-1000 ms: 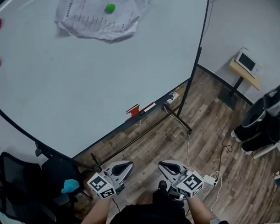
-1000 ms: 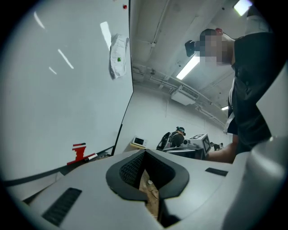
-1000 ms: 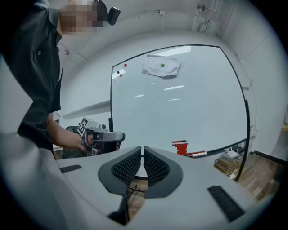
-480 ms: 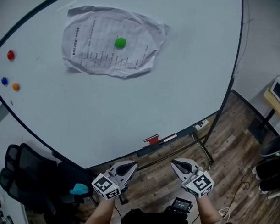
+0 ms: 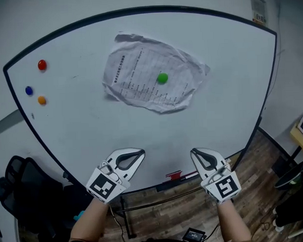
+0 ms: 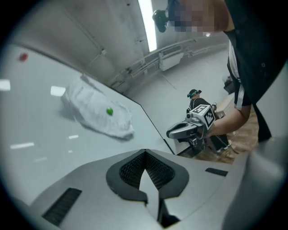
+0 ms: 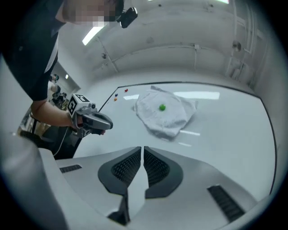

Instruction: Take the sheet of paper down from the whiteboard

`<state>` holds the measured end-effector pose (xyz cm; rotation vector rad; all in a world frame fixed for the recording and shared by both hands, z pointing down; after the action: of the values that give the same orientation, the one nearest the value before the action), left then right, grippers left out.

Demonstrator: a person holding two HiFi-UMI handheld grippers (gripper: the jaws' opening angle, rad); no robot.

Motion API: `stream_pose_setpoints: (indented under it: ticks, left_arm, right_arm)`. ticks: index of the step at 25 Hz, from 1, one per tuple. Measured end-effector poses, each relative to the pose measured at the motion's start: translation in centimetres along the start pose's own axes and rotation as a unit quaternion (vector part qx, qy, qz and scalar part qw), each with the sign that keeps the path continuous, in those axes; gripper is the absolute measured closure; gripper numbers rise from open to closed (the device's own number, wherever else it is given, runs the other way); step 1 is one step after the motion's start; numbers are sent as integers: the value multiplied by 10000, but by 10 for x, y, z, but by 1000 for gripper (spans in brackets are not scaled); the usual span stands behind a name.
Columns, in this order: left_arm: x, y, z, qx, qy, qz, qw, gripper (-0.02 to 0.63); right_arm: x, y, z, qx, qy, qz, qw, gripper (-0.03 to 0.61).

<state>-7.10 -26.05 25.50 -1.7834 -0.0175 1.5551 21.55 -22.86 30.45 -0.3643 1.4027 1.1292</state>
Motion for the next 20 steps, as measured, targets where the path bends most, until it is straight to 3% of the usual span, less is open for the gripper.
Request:
stream_pose_setpoints:
  ticks: [3, 6, 9, 13, 15, 16, 20]
  left_arm:
    - [50, 38, 6, 480, -30, -982, 9940, 603]
    - [86, 65, 12, 768, 3, -1443, 9866, 603]
    - [114, 86, 14, 946, 91, -1709, 9807, 603]
    - [144, 112, 13, 1202, 208, -1955, 9731, 601]
    - [154, 127, 13, 1347, 298, -2028, 9695, 589]
    - [158, 134, 13, 1420, 357, -2059, 9676, 572]
    - [176, 150, 12, 1610, 465, -2158, 9619, 489]
  right_arm:
    - [65, -17, -31, -128, -548, 575, 9968, 549]
    - [111, -29, -56, -132, -688, 1183, 9905, 549]
    - [141, -38, -81, -158, -786, 1650, 9830, 548]
    - [159, -51, -109, -237, -761, 1863, 9793, 546]
    - [164, -57, -122, -239, -743, 1913, 9784, 495]
    - [167, -59, -128, -254, -766, 1956, 9774, 454]
    - [168, -59, -141, -396, -786, 2121, 9733, 445]
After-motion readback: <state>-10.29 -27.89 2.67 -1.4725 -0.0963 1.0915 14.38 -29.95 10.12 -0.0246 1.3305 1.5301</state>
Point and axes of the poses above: the fingertips, and each gripper's own axes: z backward along the fingers, y to its left, x out of its top, the point moved 10 cm from there along z, backward along the fingers, and after that the axes turned 1 degree about y, right-handed, at the moved point
